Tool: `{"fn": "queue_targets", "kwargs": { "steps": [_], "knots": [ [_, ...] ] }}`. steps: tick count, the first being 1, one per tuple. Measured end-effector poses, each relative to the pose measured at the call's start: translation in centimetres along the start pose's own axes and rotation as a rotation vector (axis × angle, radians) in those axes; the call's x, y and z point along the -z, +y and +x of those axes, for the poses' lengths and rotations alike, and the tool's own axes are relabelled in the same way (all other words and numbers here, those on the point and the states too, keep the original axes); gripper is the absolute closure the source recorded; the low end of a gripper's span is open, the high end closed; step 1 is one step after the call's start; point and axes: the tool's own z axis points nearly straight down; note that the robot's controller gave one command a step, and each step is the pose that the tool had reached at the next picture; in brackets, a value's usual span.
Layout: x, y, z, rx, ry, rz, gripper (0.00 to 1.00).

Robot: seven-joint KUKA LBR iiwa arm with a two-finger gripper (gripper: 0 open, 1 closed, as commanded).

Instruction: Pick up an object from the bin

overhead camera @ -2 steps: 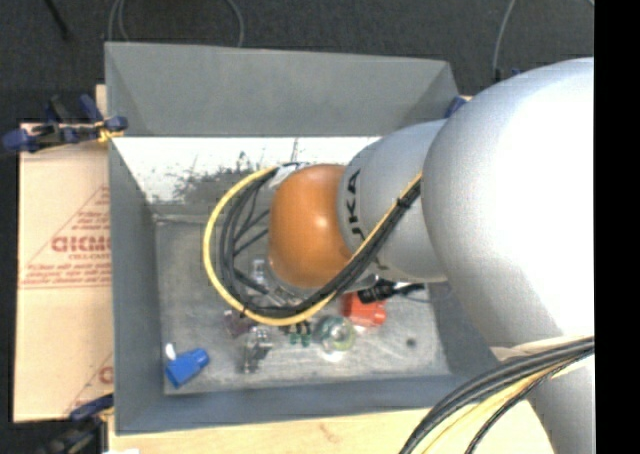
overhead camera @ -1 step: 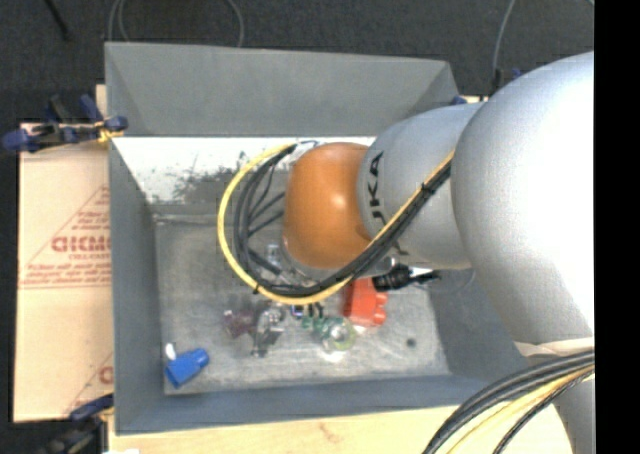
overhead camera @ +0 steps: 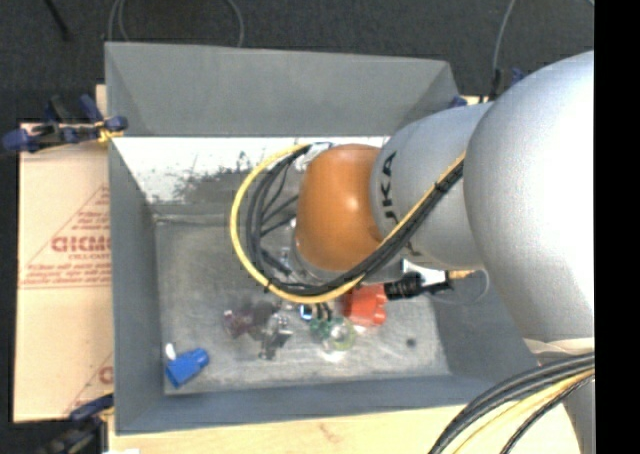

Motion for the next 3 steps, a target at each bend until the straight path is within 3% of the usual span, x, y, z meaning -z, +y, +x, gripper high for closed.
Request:
{"fn": "queue_targets", "kwargs": {
  "steps": [1, 2, 3],
  "knots": [
    [-3.59, 1.17, 0.43, -0.033, -0.009, -0.002, 0.00],
    [-3.39, 1.17, 0.25, -0.033, -0.007, -0.002, 0.00],
    [-3.18, 1.24, 0.09, -0.033, -0.010, -0.005, 1.00]
  ]
}}
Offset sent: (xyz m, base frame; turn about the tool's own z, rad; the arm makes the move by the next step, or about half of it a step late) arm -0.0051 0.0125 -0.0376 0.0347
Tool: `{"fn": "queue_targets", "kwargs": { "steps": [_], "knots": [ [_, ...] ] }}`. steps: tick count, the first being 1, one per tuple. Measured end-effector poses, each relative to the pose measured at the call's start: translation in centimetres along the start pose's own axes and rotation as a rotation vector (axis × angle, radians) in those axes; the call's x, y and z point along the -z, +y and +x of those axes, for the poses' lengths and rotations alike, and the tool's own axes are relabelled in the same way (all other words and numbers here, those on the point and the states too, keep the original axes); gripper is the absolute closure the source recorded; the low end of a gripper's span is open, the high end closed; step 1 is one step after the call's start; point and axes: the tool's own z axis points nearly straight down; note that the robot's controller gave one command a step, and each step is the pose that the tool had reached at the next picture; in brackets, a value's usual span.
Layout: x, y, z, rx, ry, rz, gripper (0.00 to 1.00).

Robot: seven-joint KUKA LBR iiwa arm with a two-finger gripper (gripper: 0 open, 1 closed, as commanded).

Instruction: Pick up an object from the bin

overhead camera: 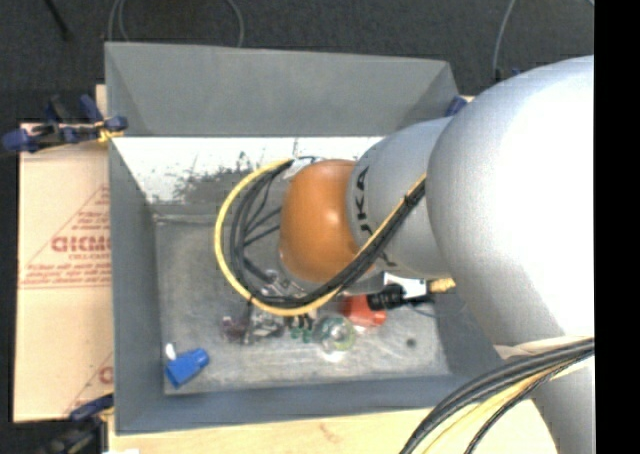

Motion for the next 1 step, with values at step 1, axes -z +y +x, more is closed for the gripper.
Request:
{"fn": "queue_targets", "kwargs": {
  "steps": [1],
  "knots": [
    [5.70, 0.08, -0.26, 0.003, 0.003, 0.001, 1.00]
  ]
}}
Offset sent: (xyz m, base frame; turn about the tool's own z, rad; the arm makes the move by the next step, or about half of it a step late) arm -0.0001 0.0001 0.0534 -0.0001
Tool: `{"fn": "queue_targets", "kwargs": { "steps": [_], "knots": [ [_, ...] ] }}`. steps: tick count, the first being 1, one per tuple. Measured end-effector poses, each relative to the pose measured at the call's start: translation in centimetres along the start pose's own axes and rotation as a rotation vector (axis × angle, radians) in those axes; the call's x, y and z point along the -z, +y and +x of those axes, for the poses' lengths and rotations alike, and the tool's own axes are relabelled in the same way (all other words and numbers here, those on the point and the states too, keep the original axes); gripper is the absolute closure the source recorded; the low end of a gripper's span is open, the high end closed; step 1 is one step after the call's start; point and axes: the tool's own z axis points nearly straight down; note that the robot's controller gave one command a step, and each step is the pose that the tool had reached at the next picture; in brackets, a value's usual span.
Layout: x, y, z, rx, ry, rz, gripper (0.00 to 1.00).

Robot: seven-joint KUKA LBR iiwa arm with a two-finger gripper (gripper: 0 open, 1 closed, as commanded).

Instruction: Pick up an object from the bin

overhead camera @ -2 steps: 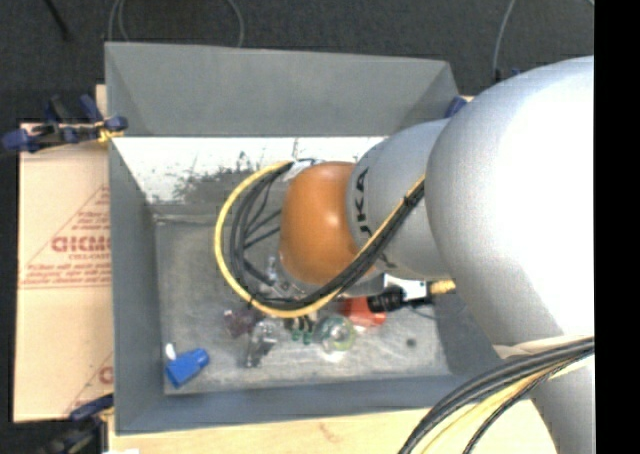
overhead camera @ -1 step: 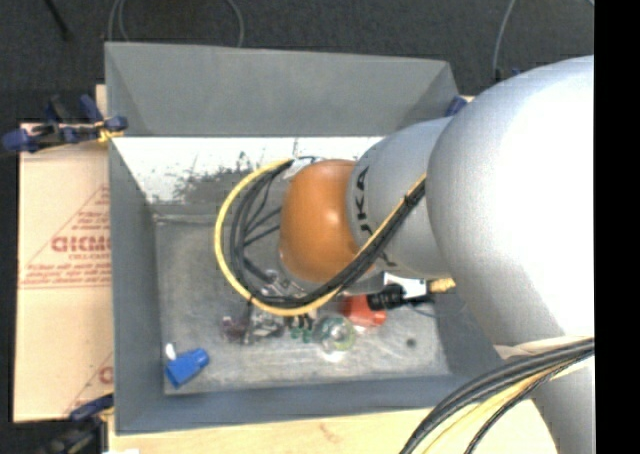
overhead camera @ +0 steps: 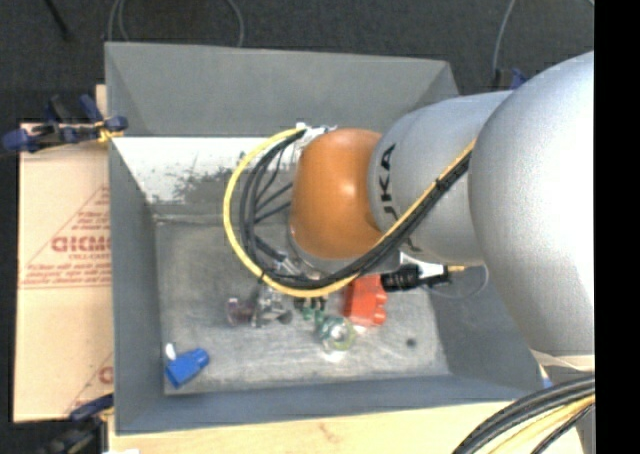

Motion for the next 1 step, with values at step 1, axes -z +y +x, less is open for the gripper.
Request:
{"fn": "queue_targets", "kwargs": {
  "steps": [1],
  "knots": [
    [3.81, 0.04, -0.20, 0.003, 0.001, 0.001, 1.00]
  ]
}}
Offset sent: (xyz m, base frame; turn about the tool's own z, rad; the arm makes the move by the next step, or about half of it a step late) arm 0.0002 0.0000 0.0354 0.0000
